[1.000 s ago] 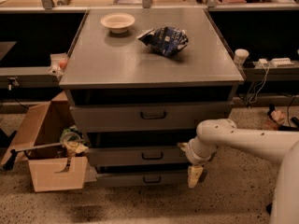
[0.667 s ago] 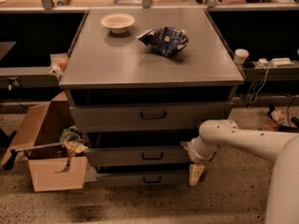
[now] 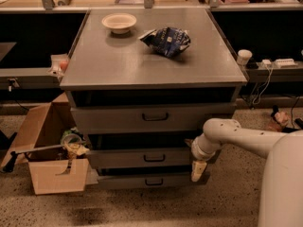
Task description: Open middle drawer
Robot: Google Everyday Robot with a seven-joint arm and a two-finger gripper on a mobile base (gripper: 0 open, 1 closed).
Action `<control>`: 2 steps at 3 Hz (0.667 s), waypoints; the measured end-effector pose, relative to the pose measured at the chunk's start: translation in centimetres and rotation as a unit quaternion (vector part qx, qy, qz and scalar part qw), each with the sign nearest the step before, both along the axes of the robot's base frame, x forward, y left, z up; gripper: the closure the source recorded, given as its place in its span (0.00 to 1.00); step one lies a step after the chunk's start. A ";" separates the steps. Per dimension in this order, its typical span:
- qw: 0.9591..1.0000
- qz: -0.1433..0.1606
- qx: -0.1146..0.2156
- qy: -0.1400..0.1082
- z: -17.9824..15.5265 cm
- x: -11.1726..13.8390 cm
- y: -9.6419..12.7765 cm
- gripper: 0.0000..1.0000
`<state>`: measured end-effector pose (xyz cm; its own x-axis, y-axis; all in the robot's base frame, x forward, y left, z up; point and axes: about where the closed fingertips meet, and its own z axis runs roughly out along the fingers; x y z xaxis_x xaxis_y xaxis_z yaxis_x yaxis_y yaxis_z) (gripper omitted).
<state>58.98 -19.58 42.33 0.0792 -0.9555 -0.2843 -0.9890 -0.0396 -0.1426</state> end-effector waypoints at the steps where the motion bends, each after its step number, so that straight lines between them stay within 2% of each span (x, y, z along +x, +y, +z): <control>1: 1.000 -0.006 0.004 0.008 -1.2 0.6 -0.3 0.16; 2: 1.000 -0.011 0.005 0.014 -1.7 -0.7 -0.4 0.39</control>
Offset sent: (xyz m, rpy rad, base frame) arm -0.0300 -0.0061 -0.0251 0.0087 0.0490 -0.0303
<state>58.27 -19.99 40.58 0.0506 -0.9540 -0.2957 -0.9931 -0.0168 -0.1156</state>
